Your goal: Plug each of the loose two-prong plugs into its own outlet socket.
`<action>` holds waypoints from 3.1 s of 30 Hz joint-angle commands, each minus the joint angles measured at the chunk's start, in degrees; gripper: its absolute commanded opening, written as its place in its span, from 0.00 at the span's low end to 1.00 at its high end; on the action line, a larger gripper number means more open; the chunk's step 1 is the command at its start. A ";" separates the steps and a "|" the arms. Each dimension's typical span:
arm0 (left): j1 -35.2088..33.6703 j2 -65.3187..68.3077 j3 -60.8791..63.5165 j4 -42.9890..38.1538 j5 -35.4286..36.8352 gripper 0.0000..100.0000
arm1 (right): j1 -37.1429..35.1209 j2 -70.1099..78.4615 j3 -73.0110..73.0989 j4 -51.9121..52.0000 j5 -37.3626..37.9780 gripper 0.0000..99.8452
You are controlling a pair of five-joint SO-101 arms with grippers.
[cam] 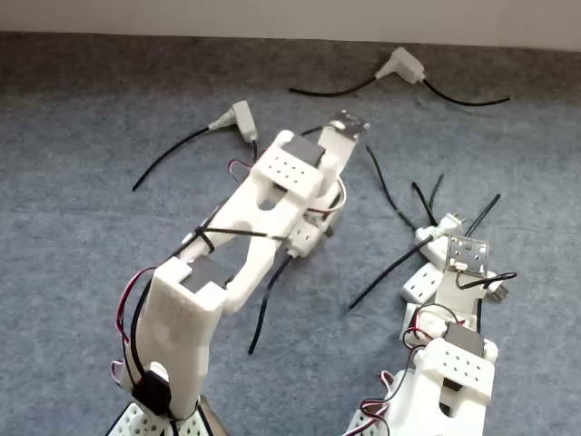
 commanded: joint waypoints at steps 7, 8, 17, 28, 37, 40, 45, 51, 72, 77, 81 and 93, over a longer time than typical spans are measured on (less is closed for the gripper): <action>1.01 -1.89 -31.43 19.25 -6.77 0.24 | -0.84 0.40 -0.13 -0.48 0.35 0.11; 1.10 -2.95 -32.04 19.25 -6.24 0.24 | -0.75 0.40 -0.22 -0.40 0.44 0.12; 7.34 -12.35 -26.86 18.99 -1.41 0.24 | 1.45 0.48 -18.51 10.42 0.44 0.13; 10.24 -11.74 -20.79 18.90 2.02 0.24 | 2.68 5.32 -37.41 12.18 5.10 0.13; 10.24 -3.12 -17.98 15.47 4.04 0.24 | 7.60 35.65 -38.11 -1.98 5.54 0.13; 10.33 -1.19 -18.07 14.51 5.10 0.24 | 7.34 41.63 -38.90 -4.62 5.54 0.13; 9.98 0.66 -18.07 13.63 5.19 0.24 | 7.69 49.71 -41.27 -9.71 5.54 0.13; 9.98 0.84 -18.07 13.63 5.10 0.24 | 7.96 57.27 -44.70 -11.65 5.54 0.03; 4.97 0.92 -17.98 13.54 5.19 0.24 | 6.37 57.19 -52.35 6.64 5.01 0.02; 4.70 0.92 -17.71 12.92 5.19 0.24 | 4.26 55.87 -52.88 8.22 5.10 0.02; 4.70 1.01 -17.63 12.84 5.19 0.24 | 0.92 57.45 -48.22 4.97 5.10 0.02; 4.70 1.01 -16.84 12.84 5.19 0.24 | -0.31 57.89 -42.86 -3.21 5.27 0.14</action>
